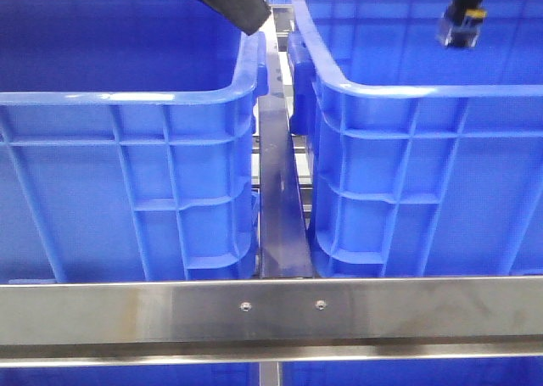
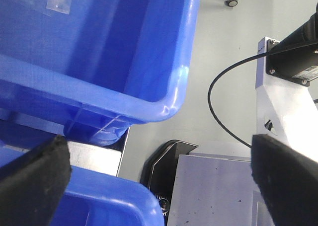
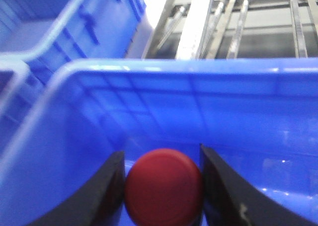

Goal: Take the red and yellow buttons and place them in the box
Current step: 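Lower the red button into the empty crate and open the right gripper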

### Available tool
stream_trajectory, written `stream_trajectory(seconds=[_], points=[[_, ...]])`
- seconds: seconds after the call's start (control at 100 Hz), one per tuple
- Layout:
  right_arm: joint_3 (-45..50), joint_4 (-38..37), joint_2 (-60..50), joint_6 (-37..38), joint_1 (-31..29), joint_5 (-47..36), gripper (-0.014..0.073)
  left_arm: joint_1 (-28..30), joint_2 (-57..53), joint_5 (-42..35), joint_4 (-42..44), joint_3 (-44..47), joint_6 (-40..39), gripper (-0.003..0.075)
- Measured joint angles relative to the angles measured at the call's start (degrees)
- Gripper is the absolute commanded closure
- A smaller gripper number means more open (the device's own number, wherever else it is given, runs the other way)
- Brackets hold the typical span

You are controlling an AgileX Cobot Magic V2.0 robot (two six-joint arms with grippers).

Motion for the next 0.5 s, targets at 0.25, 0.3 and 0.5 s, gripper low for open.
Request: stream_trajectory(seconds=[0.25, 0.3, 0.5], points=[[-3.93, 0.0, 9.02, -4.43, 0.56, -1.76, 0.0426, 0.0, 0.0, 0.0, 0.0, 0.0, 0.0, 0.0029], [-4.61, 0.0, 10.7, -4.84, 0.82, -2.75, 0.0426, 0.0, 0.0, 0.0, 0.0, 0.0, 0.0, 0.0029], [-8.26, 0.1, 17.23, -5.24, 1.67, -4.71, 0.0425, 0.0, 0.0, 0.0, 0.0, 0.0, 0.0, 0.0029]])
